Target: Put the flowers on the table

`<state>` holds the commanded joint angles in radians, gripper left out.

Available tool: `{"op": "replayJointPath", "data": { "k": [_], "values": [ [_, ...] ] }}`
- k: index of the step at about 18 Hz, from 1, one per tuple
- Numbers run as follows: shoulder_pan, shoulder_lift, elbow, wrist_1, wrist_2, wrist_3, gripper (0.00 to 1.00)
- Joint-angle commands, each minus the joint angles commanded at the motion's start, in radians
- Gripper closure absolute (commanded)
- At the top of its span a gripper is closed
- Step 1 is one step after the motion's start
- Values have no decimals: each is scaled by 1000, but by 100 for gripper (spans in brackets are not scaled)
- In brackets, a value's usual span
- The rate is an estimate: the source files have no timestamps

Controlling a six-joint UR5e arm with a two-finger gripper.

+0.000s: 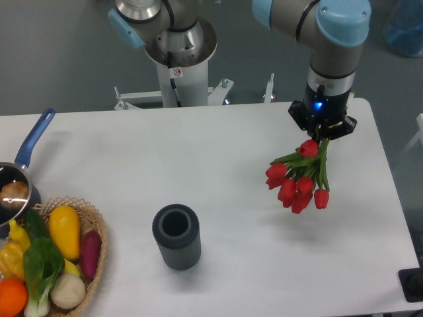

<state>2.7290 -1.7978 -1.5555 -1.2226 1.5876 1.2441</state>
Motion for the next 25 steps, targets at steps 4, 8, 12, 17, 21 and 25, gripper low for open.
{"op": "replayJointPath", "data": {
  "k": [4, 8, 12, 17, 21, 25],
  "values": [
    [-54, -6, -14, -5, 25, -12, 100],
    [-54, -5, -31, -12, 26, -12, 100],
    [-57, -5, -87, 3, 26, -37, 100],
    [-92, -40, -97, 11, 8, -83, 66],
    [-103, -45, -103, 28, -24, -126, 0],
    [-95, -43, -103, 38, -21, -115, 0]
  ]
}}
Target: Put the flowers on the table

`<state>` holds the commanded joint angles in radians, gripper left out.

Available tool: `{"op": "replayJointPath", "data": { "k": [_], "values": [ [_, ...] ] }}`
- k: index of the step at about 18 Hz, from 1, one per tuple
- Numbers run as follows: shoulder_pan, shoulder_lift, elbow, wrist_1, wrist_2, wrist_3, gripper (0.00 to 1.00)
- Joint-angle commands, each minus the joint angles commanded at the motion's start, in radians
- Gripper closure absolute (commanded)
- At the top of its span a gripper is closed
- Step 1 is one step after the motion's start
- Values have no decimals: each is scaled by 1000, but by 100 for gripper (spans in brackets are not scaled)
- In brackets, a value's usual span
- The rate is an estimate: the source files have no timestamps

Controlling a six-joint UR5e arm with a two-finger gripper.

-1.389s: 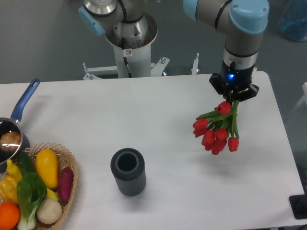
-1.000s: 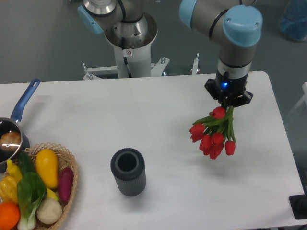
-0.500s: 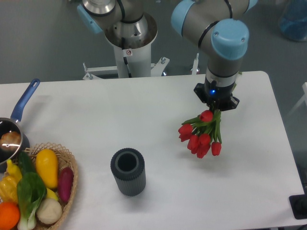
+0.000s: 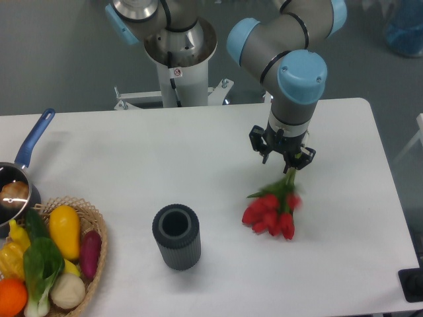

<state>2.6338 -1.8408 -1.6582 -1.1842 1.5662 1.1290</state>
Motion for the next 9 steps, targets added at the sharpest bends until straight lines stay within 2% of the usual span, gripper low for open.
{"op": "replayJointPath", "data": {
  "k": [4, 7, 9],
  "values": [
    [54, 3, -3, 24, -14, 0, 0],
    [63, -3, 0, 32, -18, 17, 0],
    [74, -14, 2, 60, -17, 28, 0]
  ]
}}
